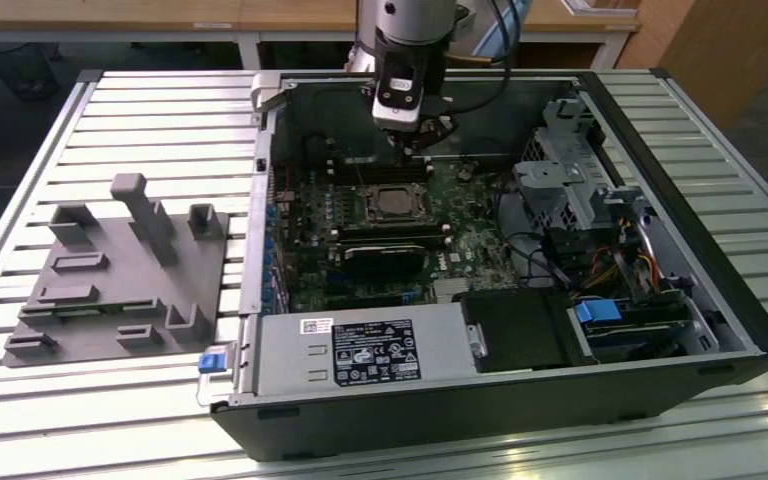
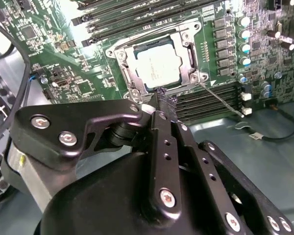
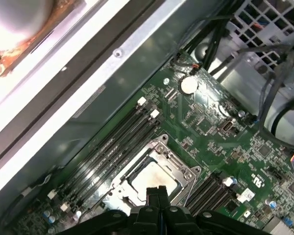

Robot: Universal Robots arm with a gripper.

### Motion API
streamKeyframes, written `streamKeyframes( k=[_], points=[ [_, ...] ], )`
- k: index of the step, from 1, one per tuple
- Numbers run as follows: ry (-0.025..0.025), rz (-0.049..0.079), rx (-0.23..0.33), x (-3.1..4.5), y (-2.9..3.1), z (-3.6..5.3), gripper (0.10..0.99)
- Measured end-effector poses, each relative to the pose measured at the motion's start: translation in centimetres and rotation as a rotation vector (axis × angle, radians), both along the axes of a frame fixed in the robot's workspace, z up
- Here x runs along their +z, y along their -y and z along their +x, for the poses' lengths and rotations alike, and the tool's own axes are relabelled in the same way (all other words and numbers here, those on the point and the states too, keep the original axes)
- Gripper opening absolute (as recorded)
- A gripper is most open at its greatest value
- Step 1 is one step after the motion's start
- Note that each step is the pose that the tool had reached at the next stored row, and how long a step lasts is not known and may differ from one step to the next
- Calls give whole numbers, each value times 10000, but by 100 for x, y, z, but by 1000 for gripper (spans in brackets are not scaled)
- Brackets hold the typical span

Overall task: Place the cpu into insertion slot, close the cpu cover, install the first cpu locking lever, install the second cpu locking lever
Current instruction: 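Install the first cpu locking lever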

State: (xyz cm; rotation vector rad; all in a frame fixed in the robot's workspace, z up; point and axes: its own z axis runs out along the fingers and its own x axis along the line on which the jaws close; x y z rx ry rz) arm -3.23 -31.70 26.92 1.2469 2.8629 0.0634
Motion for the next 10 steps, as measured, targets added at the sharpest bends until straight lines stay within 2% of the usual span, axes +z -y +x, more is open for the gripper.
streamKeyframes(
  k=[3,10],
  points=[
    [-1,-1,376,0,-1,-1,110],
    [0,-1,1643,-1,0,-1,110]
  ],
)
